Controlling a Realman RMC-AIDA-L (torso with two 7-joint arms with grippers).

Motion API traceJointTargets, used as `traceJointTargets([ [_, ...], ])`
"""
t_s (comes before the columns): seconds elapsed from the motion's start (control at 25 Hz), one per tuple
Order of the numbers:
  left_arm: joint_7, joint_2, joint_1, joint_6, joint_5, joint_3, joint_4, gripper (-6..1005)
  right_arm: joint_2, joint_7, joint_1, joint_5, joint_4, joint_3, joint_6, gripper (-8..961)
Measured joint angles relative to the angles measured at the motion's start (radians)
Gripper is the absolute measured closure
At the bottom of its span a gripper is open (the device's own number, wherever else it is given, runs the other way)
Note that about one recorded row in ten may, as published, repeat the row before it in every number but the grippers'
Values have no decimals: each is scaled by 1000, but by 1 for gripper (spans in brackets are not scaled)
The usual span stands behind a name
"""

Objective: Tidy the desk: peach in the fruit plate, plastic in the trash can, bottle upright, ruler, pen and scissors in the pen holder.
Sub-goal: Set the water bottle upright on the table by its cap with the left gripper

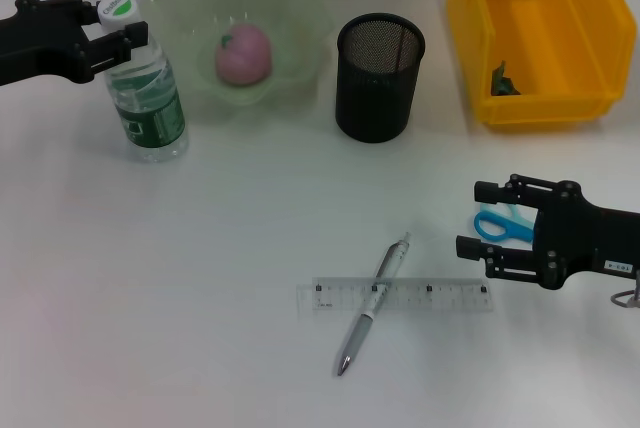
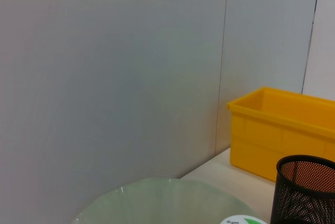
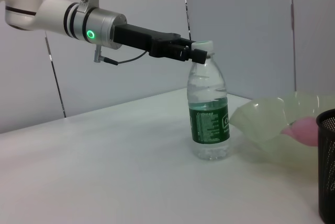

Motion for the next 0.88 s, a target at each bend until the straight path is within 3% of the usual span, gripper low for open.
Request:
traceJointTargets([
  [0.88,0,-4,1,-2,-2,-1,3,384,0,7,3,0,0,0,-3,214],
])
